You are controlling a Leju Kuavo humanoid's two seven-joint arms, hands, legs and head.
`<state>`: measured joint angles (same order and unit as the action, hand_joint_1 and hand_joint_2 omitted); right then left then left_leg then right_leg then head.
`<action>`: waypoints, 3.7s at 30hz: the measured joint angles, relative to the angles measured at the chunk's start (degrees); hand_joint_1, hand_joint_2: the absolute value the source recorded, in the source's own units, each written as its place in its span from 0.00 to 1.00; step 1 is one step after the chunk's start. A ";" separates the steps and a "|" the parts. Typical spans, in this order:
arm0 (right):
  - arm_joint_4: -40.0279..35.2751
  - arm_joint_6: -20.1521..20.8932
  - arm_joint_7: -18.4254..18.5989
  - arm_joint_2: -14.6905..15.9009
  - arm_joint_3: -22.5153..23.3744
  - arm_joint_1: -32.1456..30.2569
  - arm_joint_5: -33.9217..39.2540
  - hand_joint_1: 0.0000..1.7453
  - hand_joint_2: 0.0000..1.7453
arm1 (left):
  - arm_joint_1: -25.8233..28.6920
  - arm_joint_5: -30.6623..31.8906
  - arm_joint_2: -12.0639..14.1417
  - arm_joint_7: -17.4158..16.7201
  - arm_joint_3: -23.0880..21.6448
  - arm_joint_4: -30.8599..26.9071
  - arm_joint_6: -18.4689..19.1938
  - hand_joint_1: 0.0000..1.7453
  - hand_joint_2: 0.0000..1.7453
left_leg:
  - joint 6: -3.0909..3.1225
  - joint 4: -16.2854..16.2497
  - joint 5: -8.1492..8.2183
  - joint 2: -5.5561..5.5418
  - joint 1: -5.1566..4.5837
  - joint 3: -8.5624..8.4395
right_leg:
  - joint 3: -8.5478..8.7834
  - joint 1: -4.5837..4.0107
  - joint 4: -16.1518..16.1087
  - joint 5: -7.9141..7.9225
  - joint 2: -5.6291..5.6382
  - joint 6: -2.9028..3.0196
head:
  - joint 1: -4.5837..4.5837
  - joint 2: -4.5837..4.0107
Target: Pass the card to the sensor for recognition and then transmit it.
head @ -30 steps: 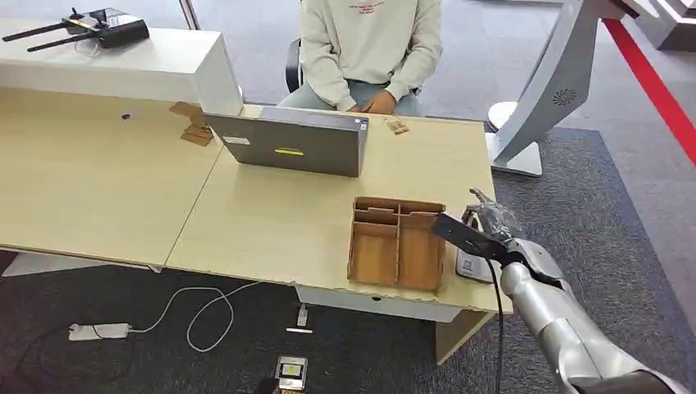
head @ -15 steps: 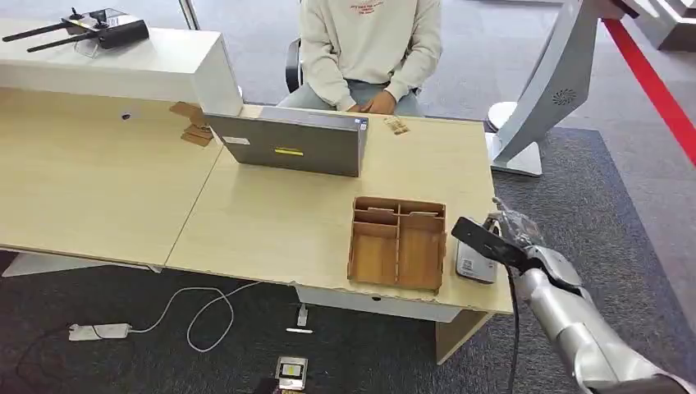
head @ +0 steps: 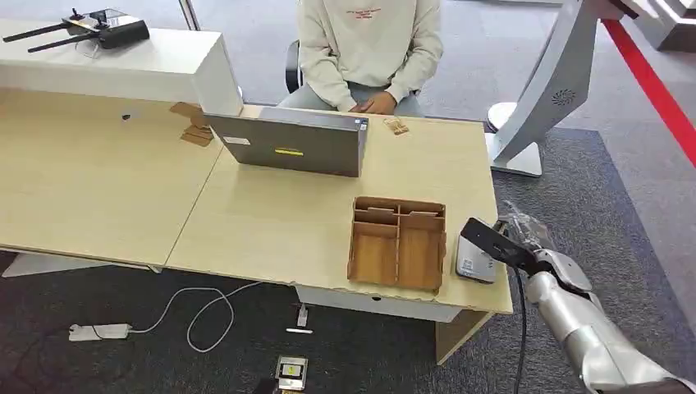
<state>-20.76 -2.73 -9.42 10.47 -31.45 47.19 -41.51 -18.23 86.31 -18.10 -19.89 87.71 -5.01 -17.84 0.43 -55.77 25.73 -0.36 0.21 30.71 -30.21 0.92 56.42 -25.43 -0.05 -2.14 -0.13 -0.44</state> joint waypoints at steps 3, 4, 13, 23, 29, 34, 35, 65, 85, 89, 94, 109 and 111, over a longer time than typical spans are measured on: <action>0.00 -0.13 -0.24 0.00 0.07 -0.27 0.22 1.00 1.00 | -0.03 0.11 0.00 -0.20 0.00 0.00 0.37 0.00 0.00 | 0.00 0.00 0.00 0.00 0.00 -0.01 | 0.02 0.00 0.00 0.00 0.00 0.00 | 0.00 0.00; 0.00 -0.28 -0.48 0.00 0.09 -0.33 0.37 1.00 1.00 | -0.05 0.17 0.00 -0.26 0.00 0.00 0.46 0.00 0.00 | 0.00 0.00 0.00 0.00 0.00 -0.01 | 0.02 0.00 0.00 0.00 0.00 0.00 | 0.02 0.00; -0.72 -3.45 -5.55 -1.25 1.99 -0.14 8.18 1.00 1.00 | 0.10 1.53 0.20 1.71 0.00 -0.09 1.40 0.00 0.00 | 0.01 0.00 -0.01 -0.02 -0.02 0.01 | 0.03 0.01 0.03 0.02 0.00 -0.01 | 0.02 0.00; -2.71 -3.69 -10.27 -4.81 6.01 4.44 17.77 1.00 1.00 | 0.18 1.79 0.52 3.69 0.00 -0.15 1.51 0.00 0.00 | 0.02 0.00 -0.03 -0.01 -0.01 0.07 | -0.03 0.00 0.06 0.02 0.01 -0.01 | 0.00 0.00; -3.10 -3.43 -8.92 -8.39 6.19 7.16 14.97 1.00 1.00 | 0.02 1.46 0.20 4.74 0.00 -0.13 -1.13 0.00 0.00 | 0.01 0.01 -0.03 -0.01 0.00 0.06 | -0.02 -0.02 0.06 0.01 0.01 -0.01 | 0.00 0.00; -3.10 -4.72 -6.67 -10.64 5.88 7.53 11.22 1.00 1.00 | -0.23 0.37 0.02 5.05 0.00 -0.13 -3.94 0.00 0.00 | 0.01 0.01 -0.03 -0.01 0.02 0.07 | -0.03 -0.03 0.06 0.01 0.01 -0.01 | 0.00 0.00; -3.08 -5.37 -6.30 -11.08 5.71 7.53 10.36 1.00 1.00 | -0.24 0.09 0.00 5.03 0.00 -0.13 -4.17 0.00 0.00 | 0.01 0.01 -0.03 -0.01 0.02 0.08 | -0.04 -0.03 0.05 0.01 0.01 -0.01 | 0.00 0.00; -2.05 -9.20 -1.75 -11.24 4.74 7.16 7.63 0.00 1.00 | 0.74 -8.41 0.81 8.13 0.00 -0.13 -7.52 0.00 0.00 | 0.01 0.00 -0.02 0.01 0.01 0.09 | -0.07 -0.03 0.03 0.01 0.00 0.00 | 0.00 0.00; -9.94 -13.38 -2.41 -7.89 6.01 6.70 10.93 0.00 1.00 | 4.88 -14.22 4.31 11.02 0.00 -0.13 -3.93 0.00 0.00 | 0.01 0.01 -0.02 0.01 0.02 0.09 | -0.08 -0.03 0.02 0.01 0.01 0.00 | 0.00 0.00; -13.59 -11.13 -1.05 -6.49 6.88 5.68 12.61 0.00 1.00 | 5.09 -17.02 4.50 10.49 0.00 -0.13 -3.98 0.00 0.00 | 0.02 0.00 -0.03 0.01 0.01 0.08 | -0.07 -0.03 0.02 0.01 0.01 0.00 | 0.00 0.00; -20.03 -2.90 2.54 -4.24 8.37 3.07 16.18 0.00 1.00 | 5.12 -21.09 4.39 9.97 0.00 -0.13 -4.85 0.00 0.00 | 0.02 0.00 -0.02 -0.01 0.01 0.08 | -0.08 -0.03 0.01 0.01 0.00 0.00 | 0.00 0.00; -31.41 14.40 8.68 -1.11 8.15 -1.99 14.29 0.00 1.00 | 4.40 -22.84 2.23 7.87 0.00 0.04 -5.13 0.00 0.00 | 0.01 0.01 -0.03 -0.02 0.00 0.10 | -0.07 -0.05 0.03 0.01 0.00 0.00 | 0.00 0.00; -32.00 14.95 8.87 -1.11 8.02 -2.05 13.88 0.00 1.00 | 4.13 -21.68 2.10 7.89 0.00 0.07 -4.81 0.00 0.00 | 0.01 0.01 -0.03 0.01 0.01 0.09 | -0.07 -0.05 0.04 0.01 0.00 0.00 | -0.02 0.00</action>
<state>-52.76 12.22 -0.55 9.35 -23.43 45.14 -27.63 -14.10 64.63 -16.00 -12.00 87.71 -4.94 -22.65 0.44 -55.76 25.70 -0.34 0.21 30.81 -30.28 0.87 56.46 -25.42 -0.05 -2.14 -0.15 -0.44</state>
